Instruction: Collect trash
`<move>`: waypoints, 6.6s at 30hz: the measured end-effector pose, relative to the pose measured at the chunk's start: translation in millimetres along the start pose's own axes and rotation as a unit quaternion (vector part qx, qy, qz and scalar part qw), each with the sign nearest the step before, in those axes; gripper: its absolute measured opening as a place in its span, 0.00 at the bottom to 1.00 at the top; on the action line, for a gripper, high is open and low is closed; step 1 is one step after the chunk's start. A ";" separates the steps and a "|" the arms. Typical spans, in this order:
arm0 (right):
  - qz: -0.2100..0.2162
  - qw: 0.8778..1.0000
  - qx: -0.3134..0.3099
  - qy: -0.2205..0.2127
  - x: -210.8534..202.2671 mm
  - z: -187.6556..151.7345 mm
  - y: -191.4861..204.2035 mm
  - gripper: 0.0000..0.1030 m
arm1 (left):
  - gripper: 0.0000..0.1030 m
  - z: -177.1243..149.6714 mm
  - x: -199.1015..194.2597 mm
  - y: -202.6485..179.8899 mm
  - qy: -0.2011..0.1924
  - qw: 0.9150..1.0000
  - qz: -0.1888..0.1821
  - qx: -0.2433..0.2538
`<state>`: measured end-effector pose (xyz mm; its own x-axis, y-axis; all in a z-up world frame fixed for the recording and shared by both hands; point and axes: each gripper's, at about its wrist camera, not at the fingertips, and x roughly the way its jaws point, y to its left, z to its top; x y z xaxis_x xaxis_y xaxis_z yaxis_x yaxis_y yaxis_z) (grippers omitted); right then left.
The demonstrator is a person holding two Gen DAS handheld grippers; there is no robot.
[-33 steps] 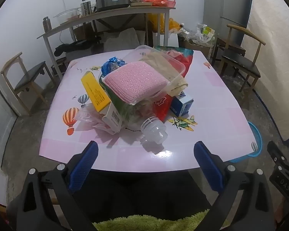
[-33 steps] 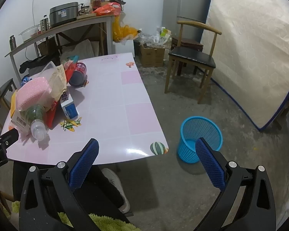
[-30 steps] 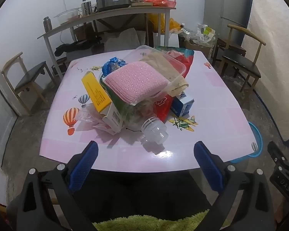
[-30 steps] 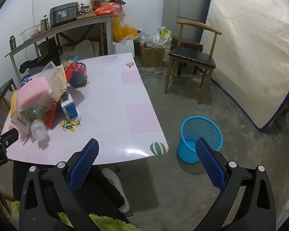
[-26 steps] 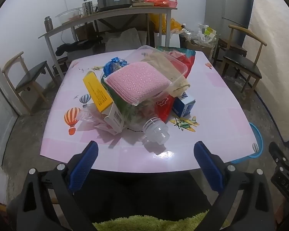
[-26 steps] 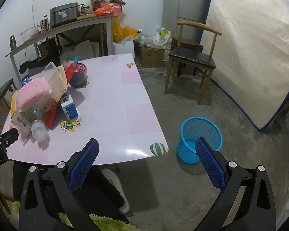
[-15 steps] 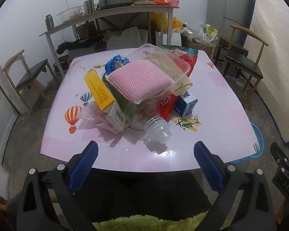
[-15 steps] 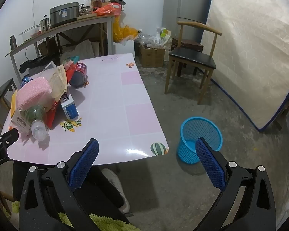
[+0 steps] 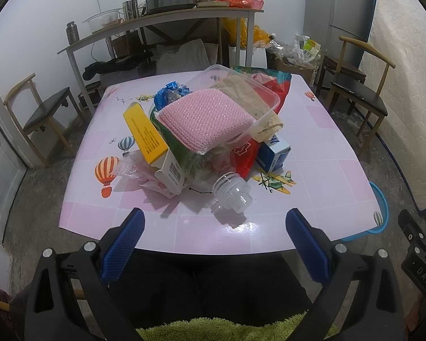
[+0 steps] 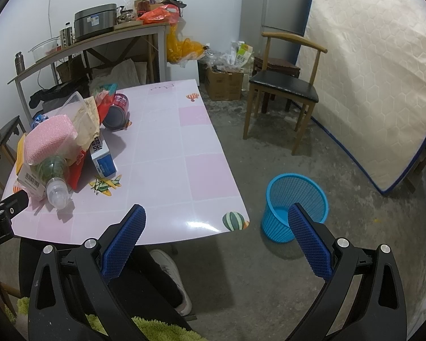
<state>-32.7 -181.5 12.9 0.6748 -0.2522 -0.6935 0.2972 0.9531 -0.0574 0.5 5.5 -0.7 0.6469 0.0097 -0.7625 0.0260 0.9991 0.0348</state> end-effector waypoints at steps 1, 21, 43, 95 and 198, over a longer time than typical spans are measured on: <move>0.000 1.000 0.000 0.000 -0.2 0.1 0.0 0.93 | 0.95 0.0 0.1 0.2 0.000 1.000 0.000 0.000; 0.001 1.000 0.000 -0.001 -1.9 0.6 0.0 0.93 | 0.95 0.3 0.9 -0.4 0.000 1.000 0.001 0.000; 0.001 1.000 0.000 -0.002 -1.1 0.1 -0.2 0.93 | 0.95 0.2 2.2 3.6 0.001 1.000 0.004 0.000; 0.206 0.975 -0.067 -0.045 33.6 65.6 103.1 0.93 | 0.95 8.4 38.1 133.7 -0.087 0.989 -0.103 -0.062; 0.058 0.878 -0.418 -0.225 -1.1 18.0 252.7 0.25 | 0.31 64.3 81.0 212.4 -0.098 0.917 -0.265 -0.282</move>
<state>53.8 56.6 12.0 0.9223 -0.0062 -0.3864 -0.2646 0.7188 -0.6430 107.5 215.8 -13.6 0.7830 -0.4357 -0.4440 0.0127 0.7247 -0.6889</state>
